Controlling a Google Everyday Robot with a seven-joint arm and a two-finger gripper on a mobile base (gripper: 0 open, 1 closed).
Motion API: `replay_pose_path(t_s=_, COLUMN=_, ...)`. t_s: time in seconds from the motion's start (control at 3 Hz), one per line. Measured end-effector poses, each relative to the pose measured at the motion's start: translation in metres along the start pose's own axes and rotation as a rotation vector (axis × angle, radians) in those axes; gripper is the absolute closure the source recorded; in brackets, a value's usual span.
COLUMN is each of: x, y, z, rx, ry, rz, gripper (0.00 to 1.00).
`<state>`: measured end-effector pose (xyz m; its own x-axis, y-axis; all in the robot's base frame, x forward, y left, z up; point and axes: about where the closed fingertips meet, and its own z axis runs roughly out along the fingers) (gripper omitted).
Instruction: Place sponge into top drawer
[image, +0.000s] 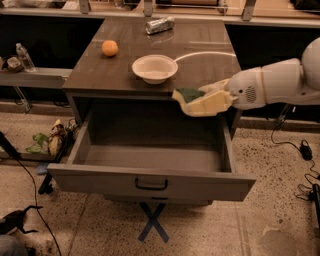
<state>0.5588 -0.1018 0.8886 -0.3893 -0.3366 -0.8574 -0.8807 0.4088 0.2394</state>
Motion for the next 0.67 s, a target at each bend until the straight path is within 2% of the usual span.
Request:
replay_pose_path(t_s=0.33, x=0.03, y=0.019, z=0.046, rx=-0.001, ry=0.063, rz=-0.036, gripper=1.0)
replay_pose_path(t_s=0.67, x=0.06, y=0.015, z=0.084, rx=0.036, ry=0.128, rz=-0.082, gripper=1.0)
